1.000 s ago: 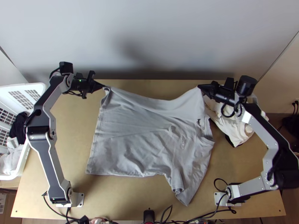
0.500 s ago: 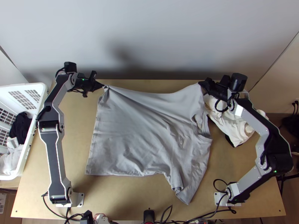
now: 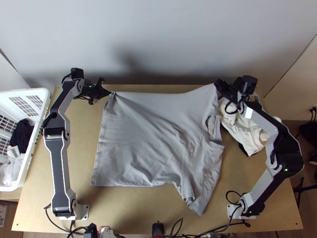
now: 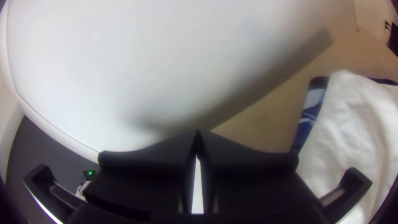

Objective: Fold the t-shirt

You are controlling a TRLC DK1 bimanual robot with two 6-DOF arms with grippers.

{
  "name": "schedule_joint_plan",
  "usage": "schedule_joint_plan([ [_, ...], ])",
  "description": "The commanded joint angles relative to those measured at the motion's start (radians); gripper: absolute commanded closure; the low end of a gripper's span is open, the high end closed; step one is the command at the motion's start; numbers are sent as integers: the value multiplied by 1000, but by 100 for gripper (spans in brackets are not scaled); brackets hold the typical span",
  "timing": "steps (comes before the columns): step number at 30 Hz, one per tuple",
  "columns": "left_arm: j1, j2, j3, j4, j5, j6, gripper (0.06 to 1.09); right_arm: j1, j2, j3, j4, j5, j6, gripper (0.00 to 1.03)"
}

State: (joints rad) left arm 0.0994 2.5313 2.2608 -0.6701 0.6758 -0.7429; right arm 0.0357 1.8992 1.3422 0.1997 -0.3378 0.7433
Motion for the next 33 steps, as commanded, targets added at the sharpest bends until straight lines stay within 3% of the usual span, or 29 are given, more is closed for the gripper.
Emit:
schedule_joint_plan([
  [1,10,11,5,9,-7,5,105,23,58,46,37,91,-35,100],
  [19,-3,35,9,101,-13,-82,105,102,161,106,113,298,-104,99],
  [20,-3,35,9,104,-13,-90,105,102,161,104,118,301,-111,86],
  [22,-4,37,9,106,-33,-96,105,102,162,107,118,301,-117,34],
  [23,-6,37,9,110,-56,-95,98,104,169,115,118,301,-124,14],
  [24,-4,34,9,127,-84,-95,83,102,173,123,118,299,-133,4],
  [27,-3,6,9,153,-102,-96,8,95,158,124,118,309,-148,5],
  [33,-12,-98,9,191,-156,-90,10,84,72,137,101,370,-168,5],
])
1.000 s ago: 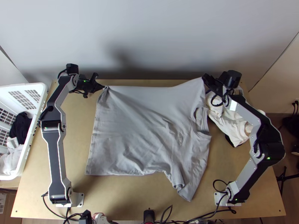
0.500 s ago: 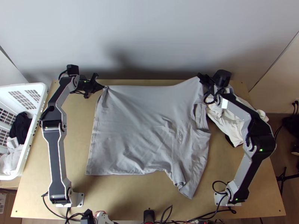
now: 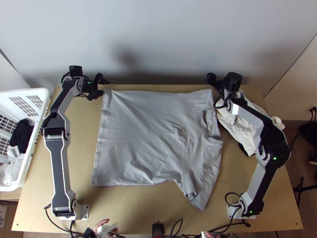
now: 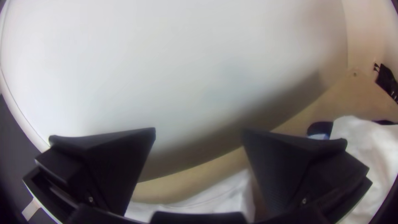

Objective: Fold the t-shirt

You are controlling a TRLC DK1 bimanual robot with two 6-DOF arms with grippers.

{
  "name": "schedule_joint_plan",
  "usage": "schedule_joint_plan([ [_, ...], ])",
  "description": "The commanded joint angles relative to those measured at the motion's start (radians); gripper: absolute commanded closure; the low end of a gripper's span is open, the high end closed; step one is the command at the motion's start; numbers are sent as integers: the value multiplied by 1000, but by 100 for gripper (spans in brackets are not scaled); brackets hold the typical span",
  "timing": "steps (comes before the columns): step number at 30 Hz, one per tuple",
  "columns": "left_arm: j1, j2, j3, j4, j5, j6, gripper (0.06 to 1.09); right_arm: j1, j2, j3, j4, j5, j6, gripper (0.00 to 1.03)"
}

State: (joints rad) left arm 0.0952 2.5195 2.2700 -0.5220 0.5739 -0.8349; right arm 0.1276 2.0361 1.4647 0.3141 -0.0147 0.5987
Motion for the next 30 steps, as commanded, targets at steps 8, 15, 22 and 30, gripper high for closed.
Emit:
schedule_joint_plan([
  [8,-14,-324,-50,-72,-82,83,10,-6,-344,-32,-248,45,-22,5],
  [15,-26,-596,-231,-418,-101,402,10,26,-620,-106,-874,-108,125,5],
  [22,-40,-1078,-943,-265,-36,566,10,73,-935,-438,-1155,-172,135,5],
  [30,-77,-1355,-1334,-273,-36,534,10,185,-1172,-794,-1198,-146,197,5],
])
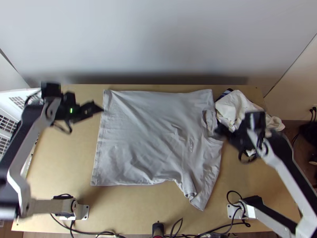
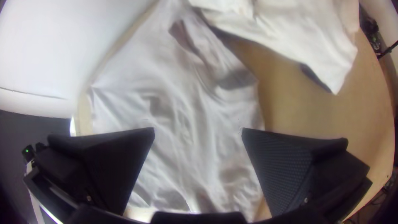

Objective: Fold the t-shirt

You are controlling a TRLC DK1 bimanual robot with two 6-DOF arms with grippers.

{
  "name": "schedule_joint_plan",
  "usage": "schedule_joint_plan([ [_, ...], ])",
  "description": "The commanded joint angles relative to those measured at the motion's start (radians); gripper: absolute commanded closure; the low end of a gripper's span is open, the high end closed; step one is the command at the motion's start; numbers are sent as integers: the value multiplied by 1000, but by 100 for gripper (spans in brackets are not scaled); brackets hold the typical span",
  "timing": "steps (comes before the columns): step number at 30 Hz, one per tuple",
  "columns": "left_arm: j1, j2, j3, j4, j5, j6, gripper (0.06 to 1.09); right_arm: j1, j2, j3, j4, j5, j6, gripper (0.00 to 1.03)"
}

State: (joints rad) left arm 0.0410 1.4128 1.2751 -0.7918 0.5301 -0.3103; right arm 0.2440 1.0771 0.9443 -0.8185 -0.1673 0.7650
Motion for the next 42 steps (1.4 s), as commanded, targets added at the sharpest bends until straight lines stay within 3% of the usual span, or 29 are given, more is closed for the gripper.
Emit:
schedule_joint_plan([
  [1,-24,-284,-376,0,7,17,10,78,-247,-308,-62,11,28,5],
  [10,-96,-541,-563,-81,-74,22,10,106,-476,-467,-99,15,43,5],
  [19,-96,-577,-628,-132,-148,19,10,101,-483,-496,-100,15,46,5],
  [33,-99,-612,-637,-149,-163,27,10,158,-282,-487,27,-12,40,7],
  [42,-118,-494,-663,-195,-163,23,10,159,-201,-483,58,-35,39,7],
])
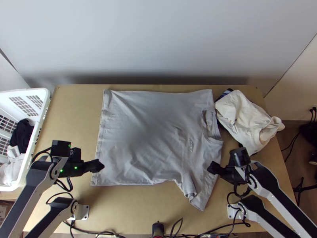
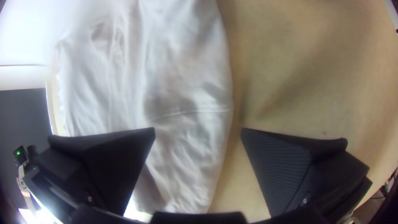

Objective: Fold the t-shirt

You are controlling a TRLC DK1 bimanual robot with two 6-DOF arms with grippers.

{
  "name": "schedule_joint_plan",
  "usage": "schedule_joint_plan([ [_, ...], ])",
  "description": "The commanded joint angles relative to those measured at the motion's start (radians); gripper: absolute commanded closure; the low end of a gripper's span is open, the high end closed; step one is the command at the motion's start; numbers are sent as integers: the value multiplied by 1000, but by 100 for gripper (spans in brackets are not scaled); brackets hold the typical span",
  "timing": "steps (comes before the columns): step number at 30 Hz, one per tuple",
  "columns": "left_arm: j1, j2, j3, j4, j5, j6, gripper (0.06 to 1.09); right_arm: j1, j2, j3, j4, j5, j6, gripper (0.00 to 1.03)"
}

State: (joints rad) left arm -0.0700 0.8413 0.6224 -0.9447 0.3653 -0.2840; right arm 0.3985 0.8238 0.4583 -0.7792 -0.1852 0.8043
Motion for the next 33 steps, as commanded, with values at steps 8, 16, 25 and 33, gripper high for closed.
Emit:
schedule_joint_plan([
  [8,-13,145,-26,-43,-6,31,10,3,63,-1,31,-22,-1,7],
  [16,-22,211,-36,6,-34,65,10,11,117,-10,113,-22,1,10],
  [25,-102,309,-46,43,-11,20,11,80,173,-6,129,-22,-2,10],
  [33,-99,165,-67,199,-54,-63,106,76,115,-13,155,82,-13,100],
])
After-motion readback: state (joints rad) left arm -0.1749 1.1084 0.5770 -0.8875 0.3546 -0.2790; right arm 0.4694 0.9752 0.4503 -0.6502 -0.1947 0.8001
